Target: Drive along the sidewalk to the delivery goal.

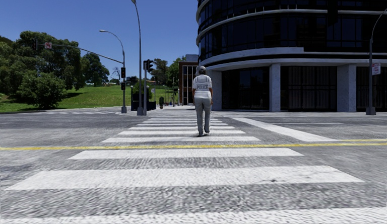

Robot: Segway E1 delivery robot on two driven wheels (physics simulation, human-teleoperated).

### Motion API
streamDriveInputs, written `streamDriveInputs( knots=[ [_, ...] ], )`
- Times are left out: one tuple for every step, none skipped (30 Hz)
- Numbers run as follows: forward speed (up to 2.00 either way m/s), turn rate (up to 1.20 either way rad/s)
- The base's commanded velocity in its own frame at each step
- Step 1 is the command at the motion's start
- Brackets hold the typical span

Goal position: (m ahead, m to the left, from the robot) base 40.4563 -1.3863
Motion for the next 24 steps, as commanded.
streamDriveInputs(
  knots=[
    [1.44,0.0],
    [1.44,0.0],
    [1.44,0.0],
    [1.44,0.0],
    [1.43,0.0],
    [1.43,0.0],
    [1.43,0.0],
    [1.43,0.0],
    [1.43,0.0],
    [1.39,0.0],
    [1.36,0.0],
    [1.36,0.0],
    [1.34,0.03],
    [1.33,0.07],
    [1.32,0.13],
    [1.32,0.13],
    [1.31,0.17],
    [1.3,0.24],
    [1.3,0.29],
    [1.3,0.29],
    [1.29,0.3],
    [1.29,0.31],
    [1.29,0.31],
    [1.29,0.31]
  ],
)
